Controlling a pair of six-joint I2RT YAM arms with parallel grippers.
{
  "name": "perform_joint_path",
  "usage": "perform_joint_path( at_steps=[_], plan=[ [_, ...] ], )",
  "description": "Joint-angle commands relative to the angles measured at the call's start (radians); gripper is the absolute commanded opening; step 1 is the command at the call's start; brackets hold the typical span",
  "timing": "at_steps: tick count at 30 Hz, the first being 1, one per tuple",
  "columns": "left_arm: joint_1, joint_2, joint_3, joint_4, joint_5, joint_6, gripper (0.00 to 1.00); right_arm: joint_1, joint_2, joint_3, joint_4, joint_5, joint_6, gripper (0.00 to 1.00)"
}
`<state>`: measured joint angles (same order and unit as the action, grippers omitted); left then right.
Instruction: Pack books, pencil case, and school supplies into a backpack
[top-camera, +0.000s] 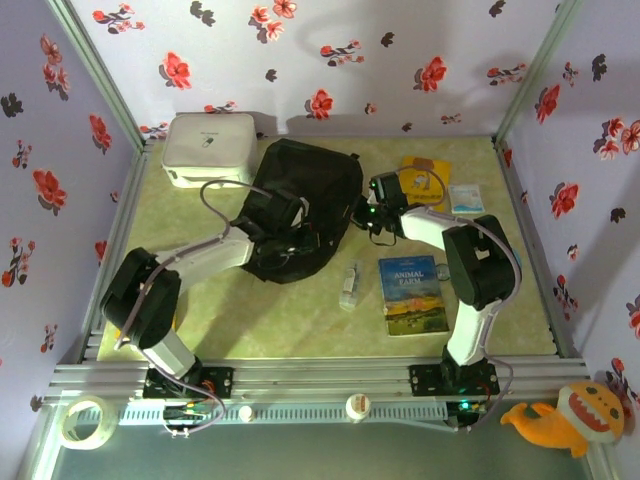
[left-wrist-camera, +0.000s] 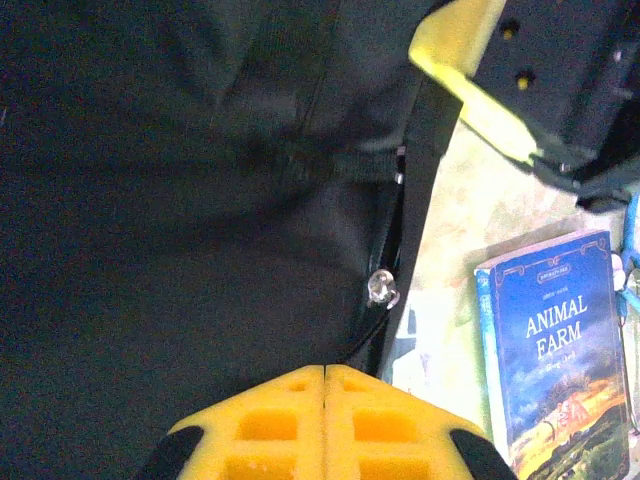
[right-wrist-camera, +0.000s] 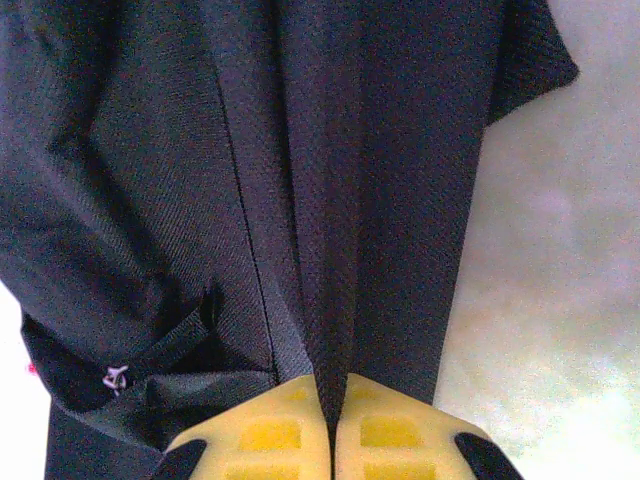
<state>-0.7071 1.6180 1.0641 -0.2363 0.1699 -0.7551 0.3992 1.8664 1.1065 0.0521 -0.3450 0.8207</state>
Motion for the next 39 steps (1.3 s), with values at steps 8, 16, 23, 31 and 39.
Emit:
perform_joint_path(
  at_steps=[8, 16, 23, 31, 39],
  plan=[
    [0.003, -0.16, -0.071, -0.249, -0.124, -0.024, 0.0, -0.043, 0.08, 0.106, 0.033, 0.128, -0.007, 0.0],
    [0.005, -0.188, -0.086, -0.354, -0.246, 0.005, 0.0, -0.055, 0.088, 0.105, 0.015, 0.119, -0.051, 0.0],
    [0.063, -0.217, -0.102, -0.449, -0.335, 0.072, 0.0, -0.07, 0.09, 0.136, -0.032, 0.118, -0.097, 0.0],
    [0.074, -0.209, -0.095, -0.254, -0.14, 0.08, 0.0, -0.072, -0.044, 0.037, -0.041, -0.031, -0.001, 0.38],
    [0.014, -0.138, 0.003, -0.124, -0.004, 0.099, 0.0, -0.031, -0.229, -0.192, -0.02, -0.095, 0.245, 0.59]
  ],
)
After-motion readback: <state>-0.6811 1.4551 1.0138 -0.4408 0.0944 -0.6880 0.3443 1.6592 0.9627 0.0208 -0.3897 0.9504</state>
